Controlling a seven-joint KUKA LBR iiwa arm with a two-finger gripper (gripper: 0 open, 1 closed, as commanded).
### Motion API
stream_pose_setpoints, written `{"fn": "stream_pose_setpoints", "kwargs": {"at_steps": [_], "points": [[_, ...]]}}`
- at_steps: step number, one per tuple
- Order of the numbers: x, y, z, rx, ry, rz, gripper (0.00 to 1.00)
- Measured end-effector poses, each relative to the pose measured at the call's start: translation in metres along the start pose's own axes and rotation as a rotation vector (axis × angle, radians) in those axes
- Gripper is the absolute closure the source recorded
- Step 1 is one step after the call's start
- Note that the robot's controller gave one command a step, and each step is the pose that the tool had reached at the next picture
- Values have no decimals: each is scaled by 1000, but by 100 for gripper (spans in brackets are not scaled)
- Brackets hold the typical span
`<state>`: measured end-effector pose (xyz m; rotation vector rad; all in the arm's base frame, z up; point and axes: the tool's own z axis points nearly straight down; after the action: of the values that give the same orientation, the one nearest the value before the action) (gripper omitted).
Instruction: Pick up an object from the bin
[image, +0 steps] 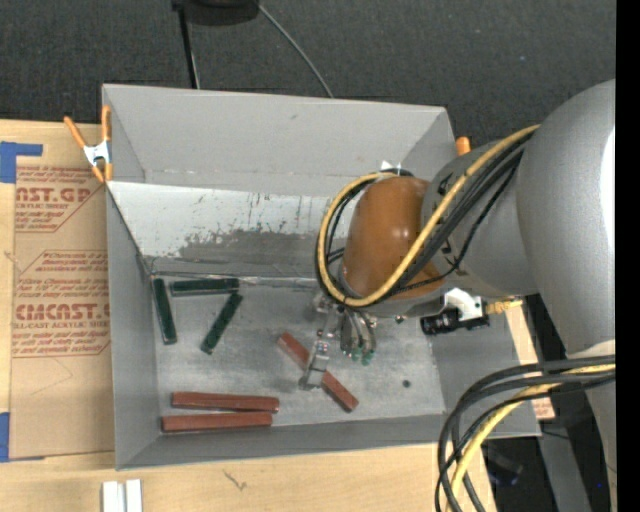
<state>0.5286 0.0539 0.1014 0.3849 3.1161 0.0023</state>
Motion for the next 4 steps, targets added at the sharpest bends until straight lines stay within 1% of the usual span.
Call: {"fn": "stream_pose_setpoints", "kwargs": {"at_steps": [1, 2, 4], "points": [[2, -6, 30, 2, 1, -62, 0], [21, -3, 31, 1, 1, 195, 100], [21, -3, 31, 1, 1, 195, 100]]}}
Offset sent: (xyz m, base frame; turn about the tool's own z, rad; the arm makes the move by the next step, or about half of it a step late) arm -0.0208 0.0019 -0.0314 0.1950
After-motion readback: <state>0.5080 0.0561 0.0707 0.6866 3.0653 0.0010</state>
